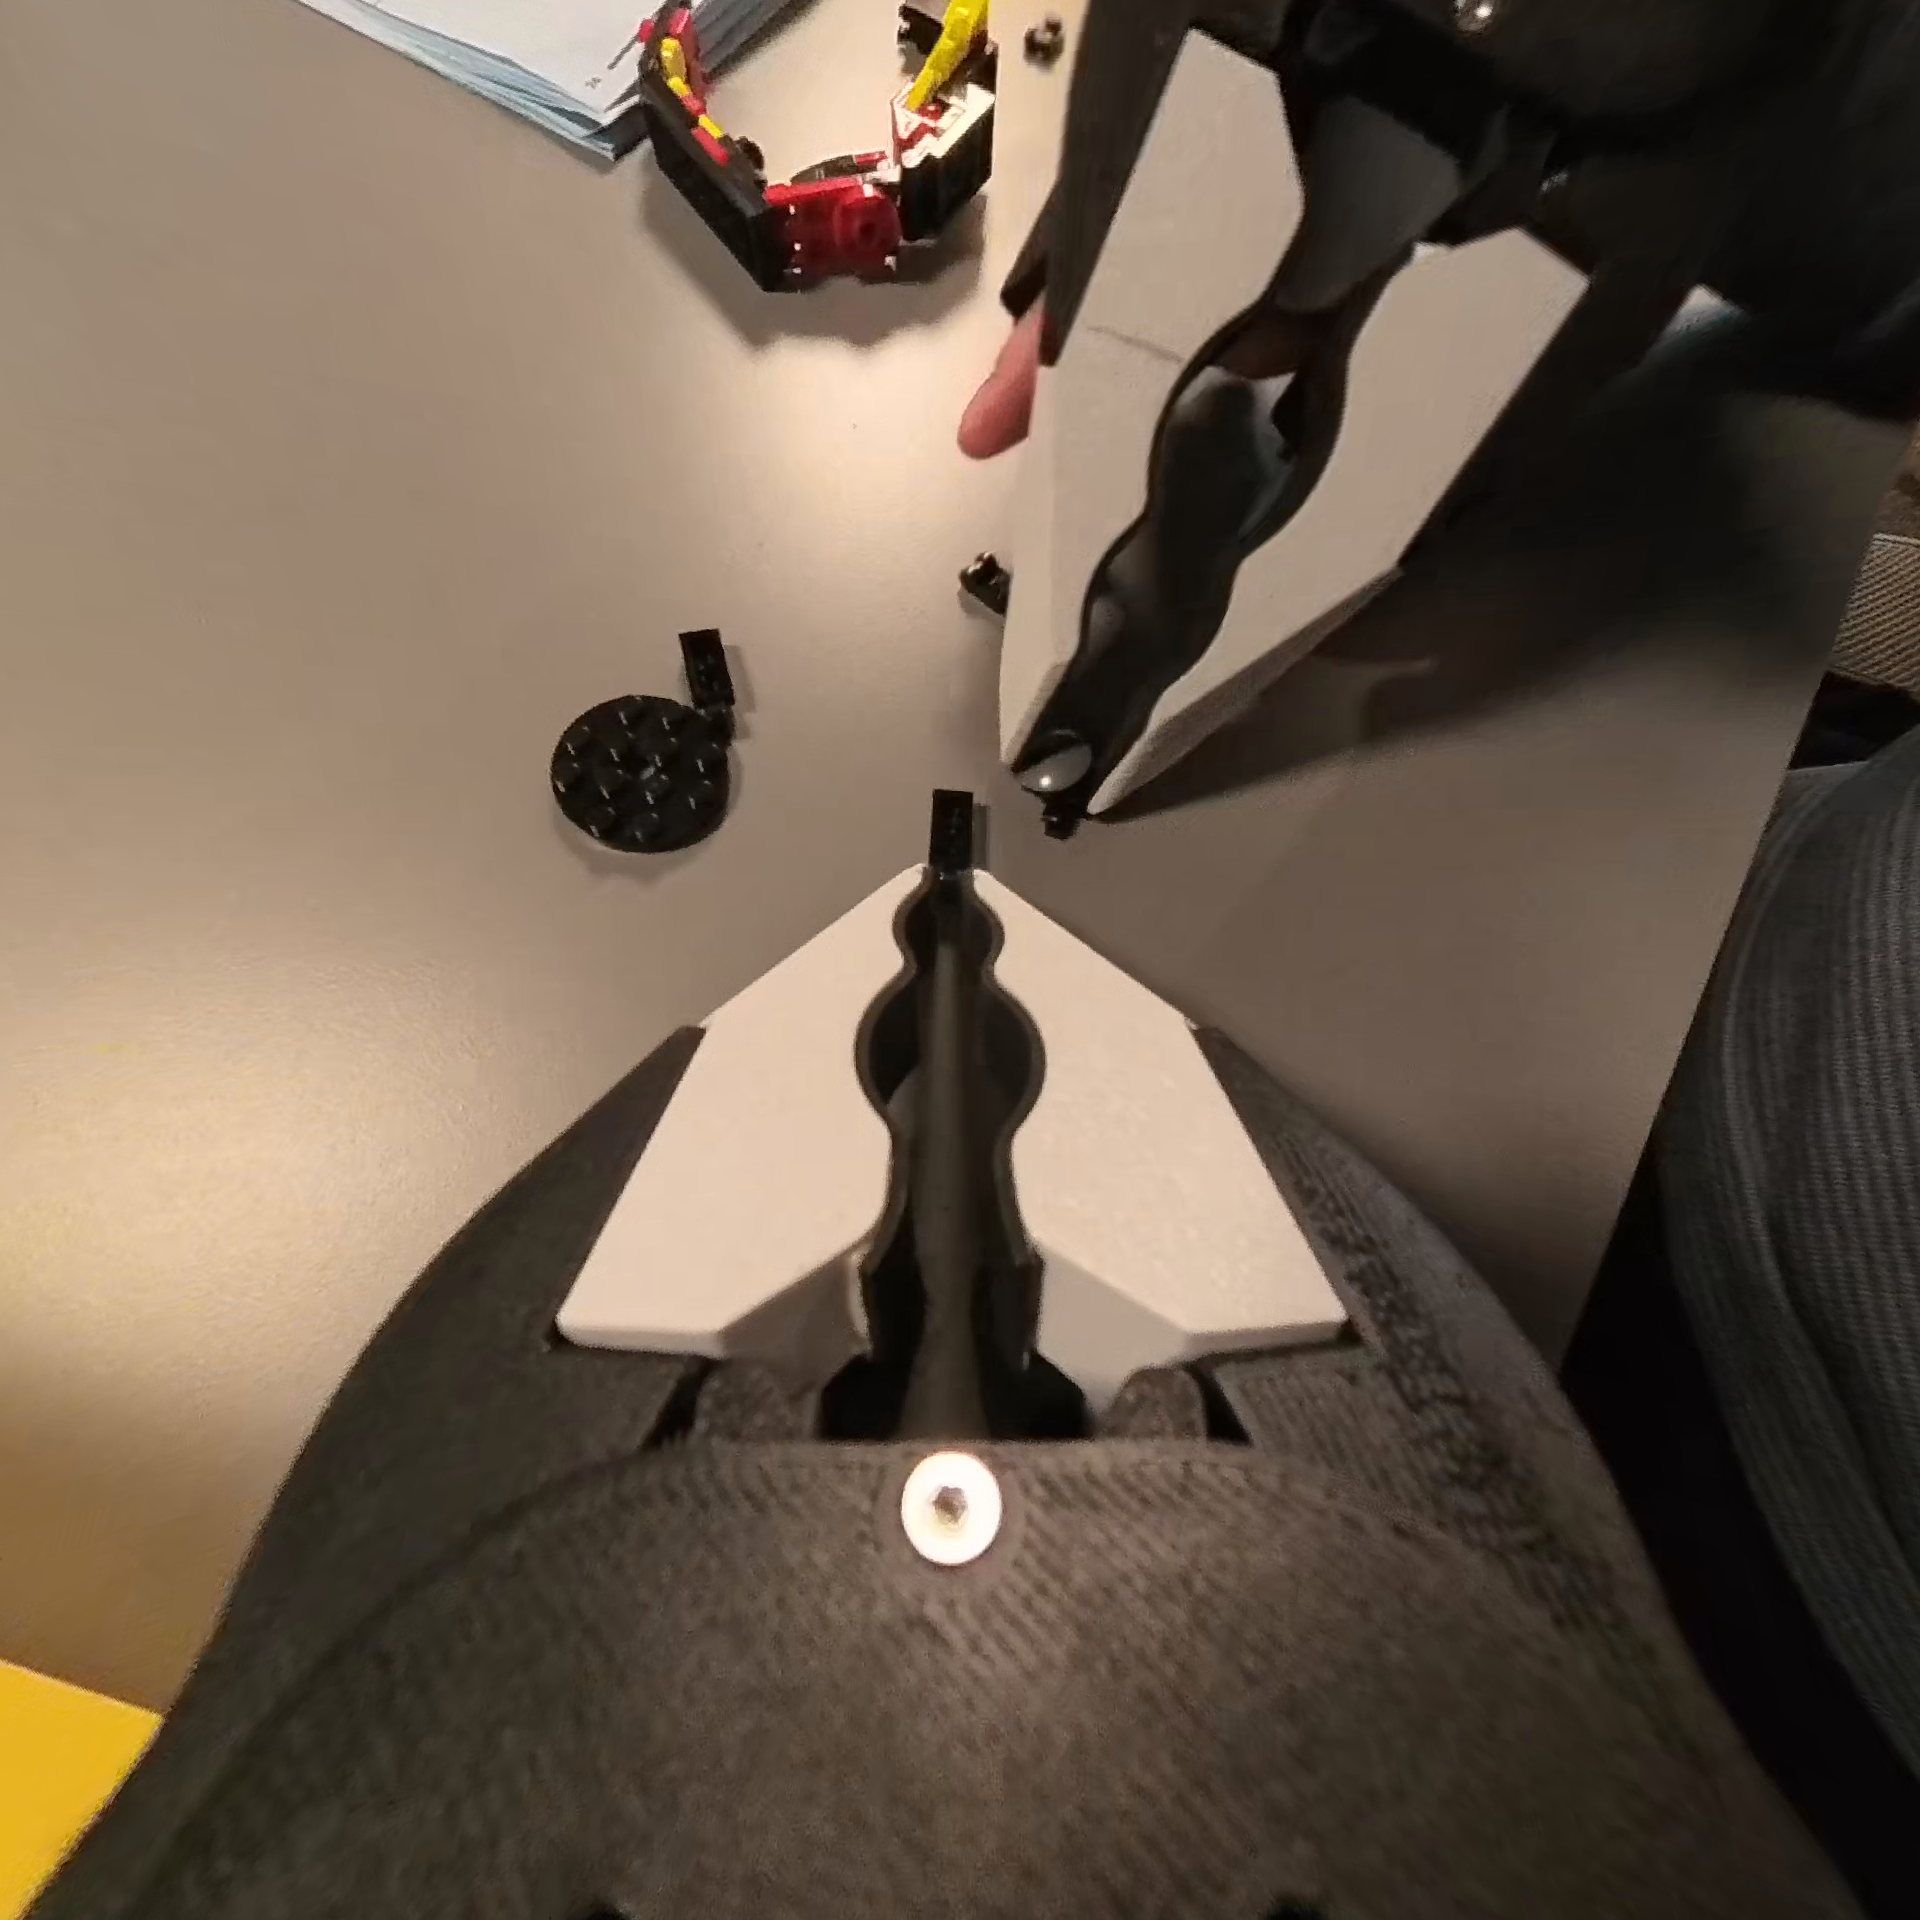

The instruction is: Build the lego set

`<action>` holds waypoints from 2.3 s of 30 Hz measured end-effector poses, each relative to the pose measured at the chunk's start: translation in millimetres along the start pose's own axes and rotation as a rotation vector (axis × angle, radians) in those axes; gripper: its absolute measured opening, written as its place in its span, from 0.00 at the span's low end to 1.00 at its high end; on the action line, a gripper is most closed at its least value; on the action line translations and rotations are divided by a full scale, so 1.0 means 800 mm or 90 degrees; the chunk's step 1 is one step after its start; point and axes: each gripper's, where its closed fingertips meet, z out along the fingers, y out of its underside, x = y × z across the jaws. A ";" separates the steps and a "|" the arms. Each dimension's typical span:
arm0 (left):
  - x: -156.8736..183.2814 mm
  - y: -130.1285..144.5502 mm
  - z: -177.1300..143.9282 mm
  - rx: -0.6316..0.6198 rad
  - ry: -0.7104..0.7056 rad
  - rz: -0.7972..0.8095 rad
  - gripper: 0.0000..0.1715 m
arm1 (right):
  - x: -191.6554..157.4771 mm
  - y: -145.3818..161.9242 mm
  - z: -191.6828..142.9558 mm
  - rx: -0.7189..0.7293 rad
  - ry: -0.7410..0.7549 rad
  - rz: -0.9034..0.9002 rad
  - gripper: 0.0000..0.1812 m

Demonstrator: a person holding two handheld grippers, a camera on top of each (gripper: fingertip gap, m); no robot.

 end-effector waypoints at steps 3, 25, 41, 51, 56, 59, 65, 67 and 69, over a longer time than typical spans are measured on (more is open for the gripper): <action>0.001 -0.001 0.000 0.002 0.012 -0.011 0.01 | 0.002 -0.005 0.000 0.018 0.044 -0.080 0.05; 0.003 -0.003 -0.002 0.008 0.045 -0.038 0.01 | 0.011 0.001 -0.009 0.033 0.022 0.130 0.13; 0.002 -0.005 -0.006 0.023 0.046 -0.042 0.14 | 0.008 -0.010 -0.006 -0.011 0.053 -0.112 0.08; 0.015 -0.009 -0.020 0.064 0.061 -0.007 0.17 | -0.019 -0.004 -0.003 -0.084 -0.122 -0.400 0.09; 0.024 -0.004 -0.017 0.046 0.071 0.018 0.17 | -0.009 -0.013 -0.012 -0.064 -0.029 -0.314 0.17; 0.027 0.000 -0.014 0.031 0.072 0.029 0.16 | -0.008 -0.006 -0.011 -0.063 0.036 -0.054 0.16; 0.018 -0.005 -0.017 0.050 0.071 -0.011 0.16 | -0.021 -0.007 -0.006 -0.004 0.122 0.326 0.18; 0.017 -0.008 -0.019 0.062 0.066 -0.012 0.16 | -0.016 -0.001 -0.005 -0.009 0.184 0.336 0.17; 0.014 -0.008 -0.020 0.066 0.058 -0.016 0.15 | -0.011 0.002 -0.004 -0.010 0.231 0.331 0.15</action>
